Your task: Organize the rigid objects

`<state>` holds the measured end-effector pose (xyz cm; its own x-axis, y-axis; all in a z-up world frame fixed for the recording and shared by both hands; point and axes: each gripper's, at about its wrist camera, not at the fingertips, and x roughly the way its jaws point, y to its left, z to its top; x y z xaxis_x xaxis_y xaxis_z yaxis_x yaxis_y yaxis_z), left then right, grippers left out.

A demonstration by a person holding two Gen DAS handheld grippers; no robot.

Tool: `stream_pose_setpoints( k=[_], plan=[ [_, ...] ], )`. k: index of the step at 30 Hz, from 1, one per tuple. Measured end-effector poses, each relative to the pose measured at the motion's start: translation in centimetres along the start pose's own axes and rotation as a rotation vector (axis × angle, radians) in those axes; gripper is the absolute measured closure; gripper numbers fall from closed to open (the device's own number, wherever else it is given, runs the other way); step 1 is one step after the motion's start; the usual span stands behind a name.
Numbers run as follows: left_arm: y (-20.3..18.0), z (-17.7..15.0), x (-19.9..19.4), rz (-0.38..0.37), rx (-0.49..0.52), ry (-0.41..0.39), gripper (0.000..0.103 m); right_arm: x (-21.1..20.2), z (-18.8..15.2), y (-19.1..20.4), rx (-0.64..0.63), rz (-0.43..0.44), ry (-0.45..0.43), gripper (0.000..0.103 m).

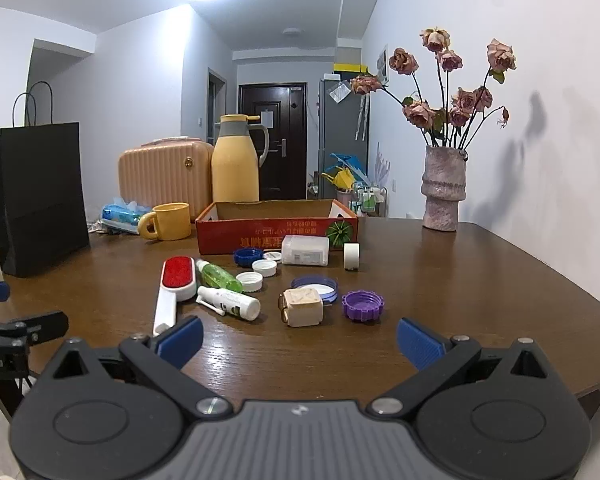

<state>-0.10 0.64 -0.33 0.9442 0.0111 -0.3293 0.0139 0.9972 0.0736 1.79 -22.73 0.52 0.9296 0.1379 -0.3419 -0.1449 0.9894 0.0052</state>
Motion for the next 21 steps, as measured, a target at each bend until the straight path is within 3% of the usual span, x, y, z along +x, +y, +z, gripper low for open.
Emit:
stream_pose_setpoints(
  k=[21],
  plan=[
    [-0.04,0.05,0.18,-0.008,-0.012,0.004,0.000,-0.49,-0.42,0.29,-0.025,0.007,-0.013,0.000]
  ],
)
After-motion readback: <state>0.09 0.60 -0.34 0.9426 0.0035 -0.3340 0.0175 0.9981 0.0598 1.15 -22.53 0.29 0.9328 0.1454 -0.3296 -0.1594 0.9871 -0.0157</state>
